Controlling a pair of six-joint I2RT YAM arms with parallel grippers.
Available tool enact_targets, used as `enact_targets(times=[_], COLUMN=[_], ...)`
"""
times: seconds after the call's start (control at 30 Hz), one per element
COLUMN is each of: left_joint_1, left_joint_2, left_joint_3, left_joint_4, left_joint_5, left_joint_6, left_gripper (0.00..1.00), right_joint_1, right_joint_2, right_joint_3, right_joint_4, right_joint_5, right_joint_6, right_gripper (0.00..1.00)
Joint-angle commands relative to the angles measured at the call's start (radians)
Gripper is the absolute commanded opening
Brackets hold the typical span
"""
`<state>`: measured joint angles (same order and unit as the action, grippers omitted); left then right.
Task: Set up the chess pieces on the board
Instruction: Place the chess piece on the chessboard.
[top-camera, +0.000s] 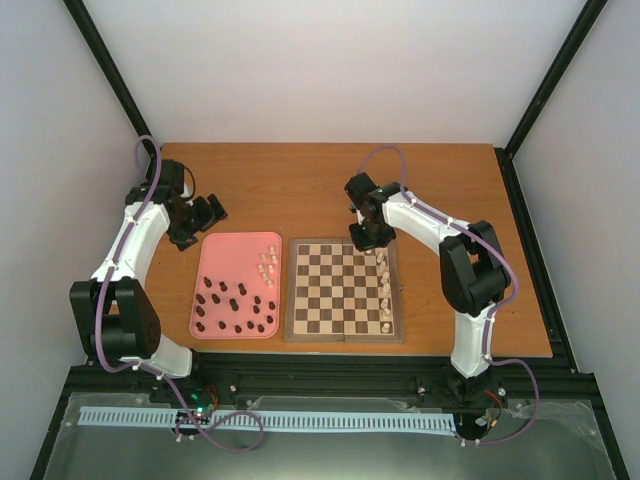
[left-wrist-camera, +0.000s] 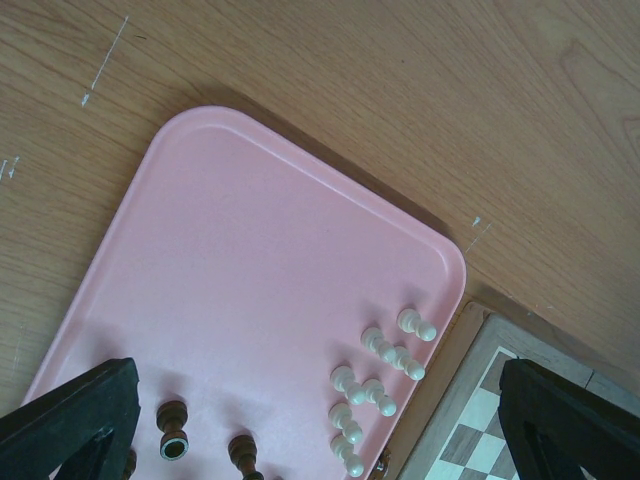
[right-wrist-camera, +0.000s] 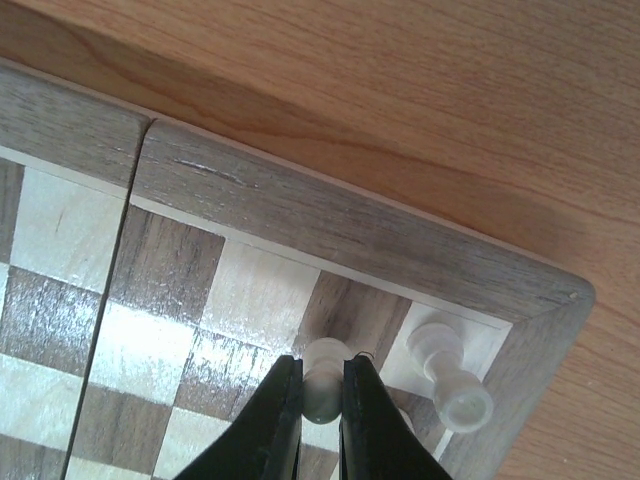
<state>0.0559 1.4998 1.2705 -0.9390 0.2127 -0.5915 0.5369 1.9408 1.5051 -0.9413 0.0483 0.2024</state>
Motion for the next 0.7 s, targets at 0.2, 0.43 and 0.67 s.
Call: enact_targets(times=[0.2, 0.43, 0.67], left_joint_1=[-0.002, -0.002, -0.002], left_joint_2=[-0.001, -0.002, -0.001], left_joint_3=[0.018, 0.01, 0.007], left_joint_4=[0.014, 0.016, 0.019], left_joint_5=[-0.001, -0.001, 0.001], left_joint_6=[0.016, 0.016, 0.016], left_gripper=[1.0, 1.0, 1.0], right_joint_1=[-0.015, -0.02, -0.02], right_joint_2=[0.034, 0.026, 0.018], right_joint_3=[-0.009, -0.024, -0.029], right_joint_4=[0.032, 0.034, 0.05], right_joint_5=[0.029, 0.035, 0.016], right_joint_6=[0.0, -0.003, 0.002], right_gripper=[0.03, 0.08, 0.16])
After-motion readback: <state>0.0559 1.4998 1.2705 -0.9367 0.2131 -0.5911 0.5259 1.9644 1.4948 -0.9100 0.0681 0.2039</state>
